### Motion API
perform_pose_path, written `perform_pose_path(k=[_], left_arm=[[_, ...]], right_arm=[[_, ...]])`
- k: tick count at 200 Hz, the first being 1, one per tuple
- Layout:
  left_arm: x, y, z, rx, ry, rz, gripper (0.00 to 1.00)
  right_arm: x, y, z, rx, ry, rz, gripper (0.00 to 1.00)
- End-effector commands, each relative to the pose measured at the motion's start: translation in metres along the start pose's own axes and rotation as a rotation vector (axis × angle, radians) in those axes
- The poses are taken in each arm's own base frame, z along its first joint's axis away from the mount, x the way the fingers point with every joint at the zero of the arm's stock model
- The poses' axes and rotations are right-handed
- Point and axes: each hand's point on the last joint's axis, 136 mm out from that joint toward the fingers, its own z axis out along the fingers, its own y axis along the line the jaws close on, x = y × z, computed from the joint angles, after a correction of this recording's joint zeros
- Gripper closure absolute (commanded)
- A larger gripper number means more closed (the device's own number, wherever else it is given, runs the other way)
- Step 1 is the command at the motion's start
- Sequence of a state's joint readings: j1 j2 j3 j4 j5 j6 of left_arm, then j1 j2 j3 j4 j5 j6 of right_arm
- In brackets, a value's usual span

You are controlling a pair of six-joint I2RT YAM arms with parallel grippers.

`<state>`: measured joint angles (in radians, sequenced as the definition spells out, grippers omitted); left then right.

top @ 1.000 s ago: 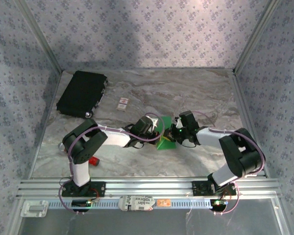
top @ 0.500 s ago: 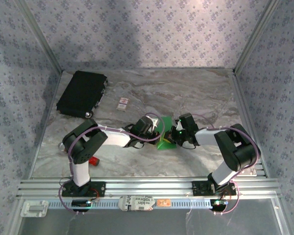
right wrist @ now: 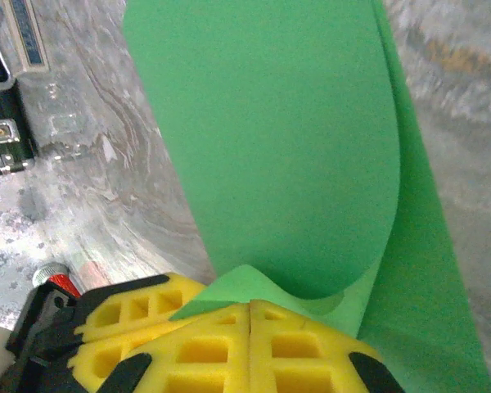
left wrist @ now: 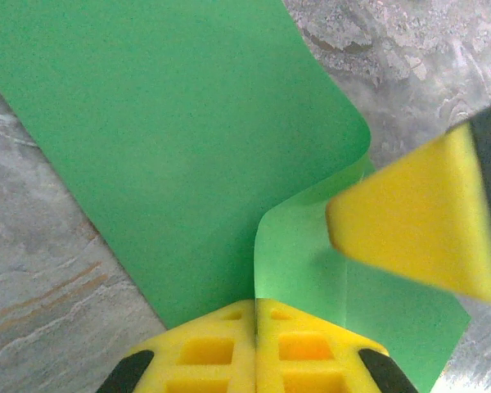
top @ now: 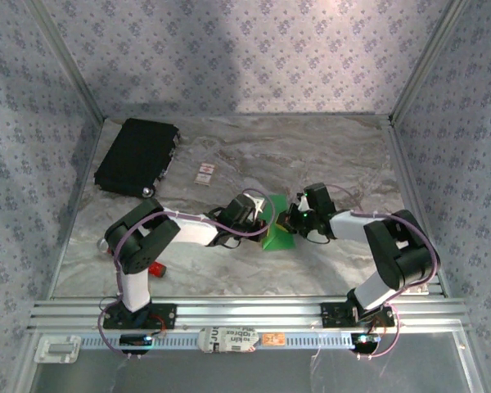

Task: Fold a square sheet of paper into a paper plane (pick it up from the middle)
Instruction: Fold the triangle a second time at the center of the table.

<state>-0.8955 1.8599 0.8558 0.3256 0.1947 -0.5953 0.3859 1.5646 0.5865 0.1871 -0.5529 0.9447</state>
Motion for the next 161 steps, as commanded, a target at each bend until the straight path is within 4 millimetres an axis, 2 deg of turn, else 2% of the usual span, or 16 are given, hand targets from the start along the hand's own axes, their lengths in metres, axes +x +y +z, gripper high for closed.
perform_pose_path(k=[1,40,54,89,108,135,161], left_arm=[[0.031,0.024,0.007,-0.070,0.104,-0.030,0.94],[0.031,0.023,0.006,-0.070,0.103,-0.032,0.94],[0.032,0.024,0.007,-0.072,0.107,-0.034,0.94],[0.034,0.026,0.006,-0.077,0.114,-0.036,0.94],[0.034,0.025,0.007,-0.072,0.114,-0.037,0.94],[0.034,0.025,0.007,-0.072,0.117,-0.039,0.94],[0.033,0.025,0.007,-0.072,0.116,-0.038,0.94]], right_arm=[[-0.002,-0.019,0.002,0.064,0.003,0.018,1.00],[0.004,-0.053,0.008,0.118,0.011,0.088,1.00],[0.004,-0.052,0.006,0.113,0.015,0.091,1.00],[-0.012,-0.019,-0.008,0.036,-0.015,0.042,1.00],[-0.022,-0.010,-0.013,0.026,-0.030,0.017,1.00],[-0.025,-0.018,-0.009,0.036,-0.023,0.031,1.00],[-0.020,-0.044,-0.005,0.080,-0.027,0.076,1.00]])
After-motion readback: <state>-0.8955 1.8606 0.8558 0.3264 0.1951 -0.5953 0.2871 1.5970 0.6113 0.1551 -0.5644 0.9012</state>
